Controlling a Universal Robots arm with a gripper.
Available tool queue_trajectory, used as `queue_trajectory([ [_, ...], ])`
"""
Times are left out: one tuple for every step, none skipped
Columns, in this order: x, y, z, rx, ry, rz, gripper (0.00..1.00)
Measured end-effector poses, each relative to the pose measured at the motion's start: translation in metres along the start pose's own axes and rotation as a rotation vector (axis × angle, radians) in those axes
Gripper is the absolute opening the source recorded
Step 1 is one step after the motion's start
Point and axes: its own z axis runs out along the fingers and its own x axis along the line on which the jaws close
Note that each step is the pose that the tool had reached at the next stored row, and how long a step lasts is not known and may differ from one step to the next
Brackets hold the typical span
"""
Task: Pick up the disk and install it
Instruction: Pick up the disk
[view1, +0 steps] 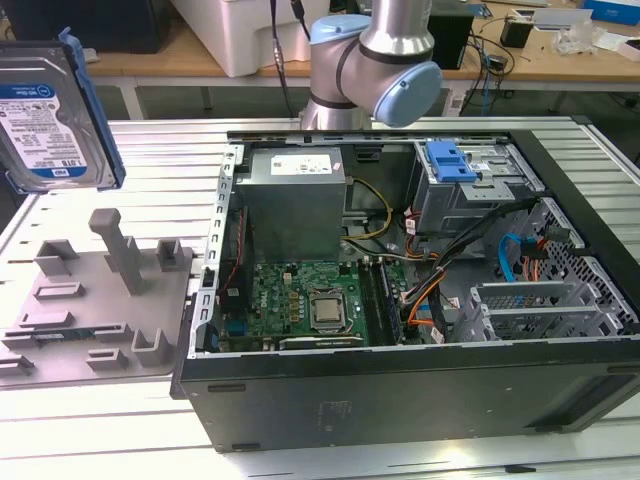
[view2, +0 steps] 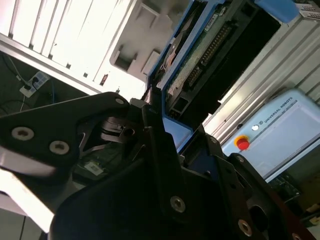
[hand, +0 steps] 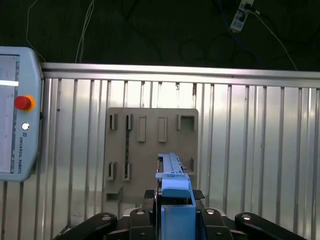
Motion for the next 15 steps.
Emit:
queue_trajectory([
  [0.0038, -0.0041, -0.0015, -0.0004, 0.0, 0.0, 0.37],
  [0.0068, -0.0073, -0.0026, -0.0007, 0.0, 0.0, 0.37],
  [0.0089, -0.0096, -0.0032, -0.0008, 0.0, 0.0, 0.37],
  [0.012, -0.0132, -0.0042, -0.0013, 0.0, 0.0, 0.37],
  [0.0141, -0.0158, -0.0049, -0.0017, 0.0001, 0.0, 0.37],
  [0.0197, -0.0229, -0.0067, -0.0022, 0.0, 0.0, 0.37],
  [0.023, -0.0276, -0.0081, -0.0026, -0.0001, 0.0, 0.37],
  [0.0266, -0.0329, -0.0097, -0.0029, -0.0001, 0.0, 0.37],
  [0.0299, -0.0378, -0.0111, -0.0033, -0.0003, 0.0, 0.37],
  [0.0323, -0.0415, -0.0123, -0.0036, -0.0003, 0.0, 0.37],
  [0.0341, -0.0443, -0.0131, -0.0037, -0.0005, 0.0, 0.37],
  [0.0367, -0.0483, -0.0143, -0.004, -0.0006, 0.0, 0.37],
  [0.0385, -0.051, -0.0151, -0.0042, -0.0007, 0.0, 0.37],
  [0.0421, -0.0561, -0.0164, -0.0046, -0.0008, 0.0, 0.37],
  [0.0455, -0.0611, -0.0173, -0.0051, -0.001, 0.0, 0.37],
])
